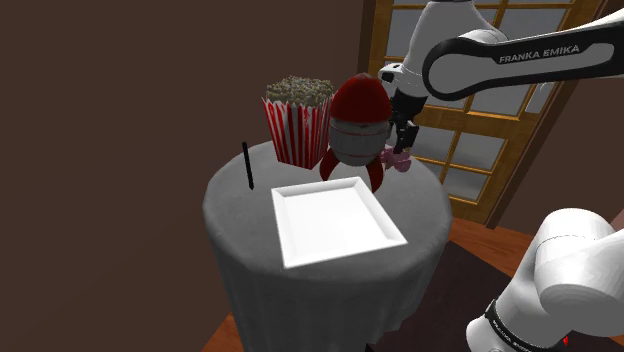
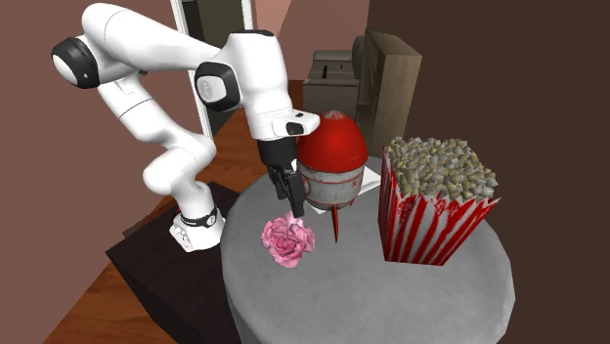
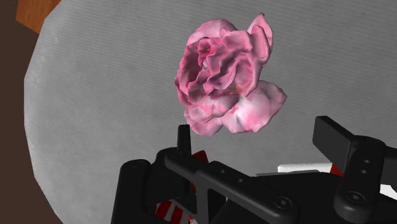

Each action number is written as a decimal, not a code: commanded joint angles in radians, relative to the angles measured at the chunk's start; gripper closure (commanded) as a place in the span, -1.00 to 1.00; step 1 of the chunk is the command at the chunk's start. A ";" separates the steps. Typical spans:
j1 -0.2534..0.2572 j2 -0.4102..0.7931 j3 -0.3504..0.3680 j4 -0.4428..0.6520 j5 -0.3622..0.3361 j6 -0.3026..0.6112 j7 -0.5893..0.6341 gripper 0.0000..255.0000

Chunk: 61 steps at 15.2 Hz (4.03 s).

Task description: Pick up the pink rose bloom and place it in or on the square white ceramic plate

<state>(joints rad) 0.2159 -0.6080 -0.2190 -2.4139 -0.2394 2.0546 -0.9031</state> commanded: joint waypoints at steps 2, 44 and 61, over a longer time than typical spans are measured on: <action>0.000 0.021 -0.010 -0.027 -0.005 0.051 -0.003 -1.00; -0.107 0.081 0.016 -0.051 -0.121 0.093 0.144 -1.00; -0.104 0.073 0.020 -0.017 -0.112 0.052 0.134 1.00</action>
<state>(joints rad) 0.1106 -0.5302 -0.2018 -2.4383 -0.3540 2.1184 -0.7676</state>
